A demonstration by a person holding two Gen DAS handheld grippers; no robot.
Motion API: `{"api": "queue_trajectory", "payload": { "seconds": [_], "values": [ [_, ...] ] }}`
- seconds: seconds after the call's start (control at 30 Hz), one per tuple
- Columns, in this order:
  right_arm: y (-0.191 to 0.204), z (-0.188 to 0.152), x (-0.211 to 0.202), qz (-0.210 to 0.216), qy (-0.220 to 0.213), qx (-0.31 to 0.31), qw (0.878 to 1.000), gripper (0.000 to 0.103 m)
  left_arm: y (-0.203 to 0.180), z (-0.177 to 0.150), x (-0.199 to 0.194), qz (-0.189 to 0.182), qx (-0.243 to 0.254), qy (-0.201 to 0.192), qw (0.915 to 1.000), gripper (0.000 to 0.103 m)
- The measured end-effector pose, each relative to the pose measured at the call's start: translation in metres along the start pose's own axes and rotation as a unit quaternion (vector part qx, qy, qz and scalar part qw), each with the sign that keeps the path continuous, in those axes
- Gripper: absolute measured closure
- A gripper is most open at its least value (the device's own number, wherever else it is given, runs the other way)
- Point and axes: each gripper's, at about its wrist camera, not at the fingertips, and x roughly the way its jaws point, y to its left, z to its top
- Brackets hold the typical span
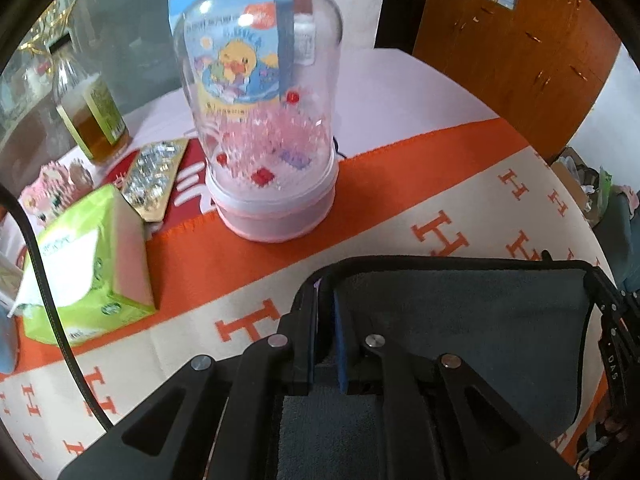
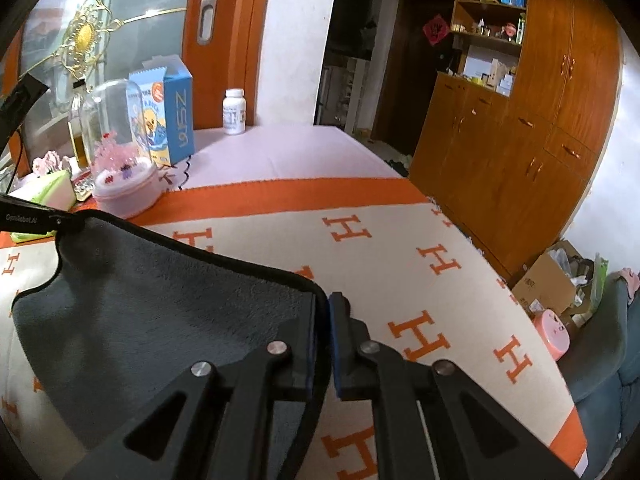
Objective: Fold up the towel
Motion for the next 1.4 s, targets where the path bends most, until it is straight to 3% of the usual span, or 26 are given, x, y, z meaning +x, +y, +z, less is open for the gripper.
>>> {"api": "queue_trajectory", "payload": {
  "seconds": [0.13,0.33,0.43,0.53,0.73,0.83,1.0,1.13,1.4],
  "values": [
    [-0.005,-0.001,0.006,-0.004,0.014,0.018,1.000,0.082,0.002,0.000,0.003,0.003,-0.002,0.008,1.0000,0.080],
    [-0.014,-0.002,0.003,-0.006,0.028,0.039,0.999,0.076,0.017,-0.004,-0.005,0.013,-0.028,0.014,0.9994,0.078],
    [-0.017,-0.002,-0.003,-0.007,0.036,0.048,0.998,0.064,0.025,-0.008,-0.017,0.011,-0.044,0.010,0.9989,0.070],
    [-0.020,-0.004,-0.012,-0.005,0.040,0.056,0.998,0.059,0.029,-0.013,-0.033,0.017,-0.047,0.002,0.9987,0.059],
    [-0.022,-0.012,-0.037,0.003,0.053,0.074,0.996,0.052,0.033,-0.032,-0.074,0.028,-0.051,-0.010,0.9983,0.049],
    [-0.018,-0.017,-0.054,0.006,0.060,0.077,0.995,0.046,0.035,-0.048,-0.098,0.042,-0.052,-0.018,0.9976,0.041],
    [-0.009,-0.027,-0.085,0.020,0.064,0.077,0.995,0.042,0.044,-0.085,-0.139,0.058,-0.064,-0.025,0.9959,0.040],
    [0.003,-0.039,-0.117,0.037,0.066,0.086,0.993,0.033,0.052,-0.118,-0.170,0.076,-0.073,-0.029,0.9939,0.035],
    [0.039,-0.060,-0.181,0.063,0.072,0.078,0.992,0.031,0.068,-0.194,-0.234,0.084,-0.096,-0.047,0.9907,0.035]
  ]
}}
